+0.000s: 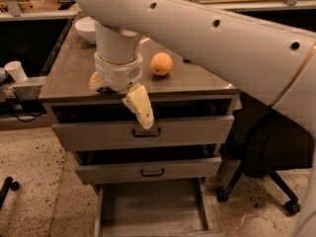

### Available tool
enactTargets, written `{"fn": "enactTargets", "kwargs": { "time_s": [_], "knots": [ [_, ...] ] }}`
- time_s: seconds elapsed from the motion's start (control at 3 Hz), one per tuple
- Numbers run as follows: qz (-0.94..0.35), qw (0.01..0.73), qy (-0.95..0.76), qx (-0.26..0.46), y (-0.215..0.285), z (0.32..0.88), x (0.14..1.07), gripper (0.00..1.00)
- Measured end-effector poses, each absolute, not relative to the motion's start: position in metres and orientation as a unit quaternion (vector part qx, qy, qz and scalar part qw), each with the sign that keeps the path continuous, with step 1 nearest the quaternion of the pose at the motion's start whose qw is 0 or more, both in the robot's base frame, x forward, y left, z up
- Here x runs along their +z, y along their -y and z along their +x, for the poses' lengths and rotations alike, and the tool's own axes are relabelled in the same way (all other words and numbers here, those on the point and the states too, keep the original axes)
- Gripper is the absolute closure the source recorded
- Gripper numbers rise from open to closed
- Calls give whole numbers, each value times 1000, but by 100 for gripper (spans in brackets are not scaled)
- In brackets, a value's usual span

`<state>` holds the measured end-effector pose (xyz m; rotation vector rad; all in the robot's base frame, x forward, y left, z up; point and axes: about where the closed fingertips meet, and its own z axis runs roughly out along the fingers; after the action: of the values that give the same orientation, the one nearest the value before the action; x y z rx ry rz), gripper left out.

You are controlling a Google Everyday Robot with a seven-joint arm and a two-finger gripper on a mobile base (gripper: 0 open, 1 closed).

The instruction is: Place rxbar chocolate into bottom drawer

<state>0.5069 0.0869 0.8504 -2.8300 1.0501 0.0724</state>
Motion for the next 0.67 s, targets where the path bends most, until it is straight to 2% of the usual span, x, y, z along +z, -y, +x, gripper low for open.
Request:
{"fn": "enactTargets", "kwargs": {
  "time_s": [0.67],
  "knots": [
    [-952,49,-300,-29,-104,580,854,0]
  ]
}}
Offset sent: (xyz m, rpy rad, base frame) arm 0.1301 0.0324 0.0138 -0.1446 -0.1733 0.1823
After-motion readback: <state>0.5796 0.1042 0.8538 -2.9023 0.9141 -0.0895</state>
